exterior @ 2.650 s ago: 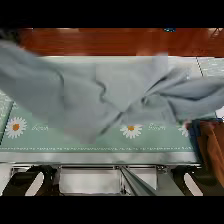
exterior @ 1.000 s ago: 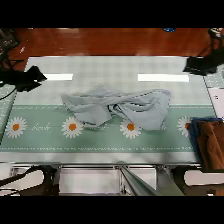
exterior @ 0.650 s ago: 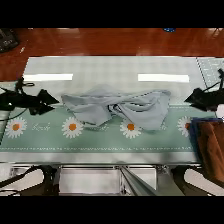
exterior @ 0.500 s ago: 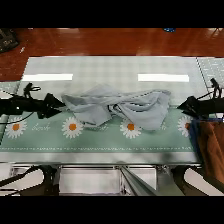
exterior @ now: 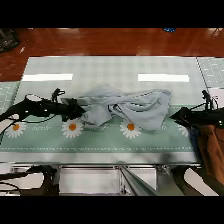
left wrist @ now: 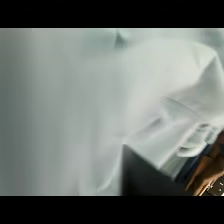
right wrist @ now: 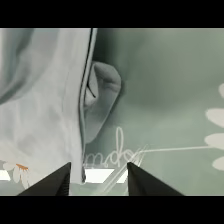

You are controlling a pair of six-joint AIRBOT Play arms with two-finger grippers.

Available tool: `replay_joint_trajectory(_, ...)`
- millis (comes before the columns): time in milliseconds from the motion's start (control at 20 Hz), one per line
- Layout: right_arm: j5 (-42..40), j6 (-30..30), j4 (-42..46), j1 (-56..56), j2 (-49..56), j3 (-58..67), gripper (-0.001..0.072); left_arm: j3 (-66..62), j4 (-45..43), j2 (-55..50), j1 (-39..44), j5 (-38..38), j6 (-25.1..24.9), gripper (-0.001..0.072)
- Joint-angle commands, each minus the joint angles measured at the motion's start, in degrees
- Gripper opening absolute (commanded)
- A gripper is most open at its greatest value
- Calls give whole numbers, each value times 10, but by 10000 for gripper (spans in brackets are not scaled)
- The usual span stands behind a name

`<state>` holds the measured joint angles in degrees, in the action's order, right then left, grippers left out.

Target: Fold the shirts.

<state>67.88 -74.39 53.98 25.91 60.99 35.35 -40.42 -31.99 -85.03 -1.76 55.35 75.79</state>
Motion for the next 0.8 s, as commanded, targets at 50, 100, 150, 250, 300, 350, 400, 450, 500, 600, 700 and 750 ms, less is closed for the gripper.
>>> replay_joint_trajectory(50, 42, 2, 6, -1, -2, -11, 405, -17, 16, -14, 19, 1, -36, 16)
replay_joint_trajectory(100, 42, 0, -1, -4, -2, -21, 405, -28, 16, -14, 18, 15, -45, 16)
replay_joint_trajectory(150, 37, -4, -2, -16, -1, -31, 405, -38, 16, -14, 18, 26, -49, 16)
replay_joint_trajectory(250, 13, -15, -5, -68, -1, -48, 405, -54, 16, -14, 18, 35, -48, 16)
replay_joint_trajectory(300, -9, -22, -6, -99, -1, -50, 405, -60, 16, -14, 18, 37, -48, 16)
replay_joint_trajectory(350, -33, -34, -13, -127, -1, -50, 405, -64, 16, -14, 18, 39, -48, 16)
replay_joint_trajectory(400, -57, -47, -17, -151, 0, -50, 405, -67, 16, -13, 18, 40, -48, 16)
replay_joint_trajectory(450, -80, -64, -16, -172, 6, -50, 405, -69, 16, -13, 18, 40, -46, 16)
replay_joint_trajectory(500, -96, -78, -18, -187, 19, -50, 405, -71, 16, -13, 18, 42, -47, 16)
replay_joint_trajectory(600, -125, -78, -55, -214, 58, -47, 396, -72, 16, -13, 18, 42, -47, 16)
replay_joint_trajectory(700, -149, -33, -122, -239, 89, -31, 190, -73, 17, -12, 18, 44, -46, 16)
replay_joint_trajectory(750, -148, -2, -151, -247, 95, -12, 80, -77, 21, -10, 15, 51, -46, 16)
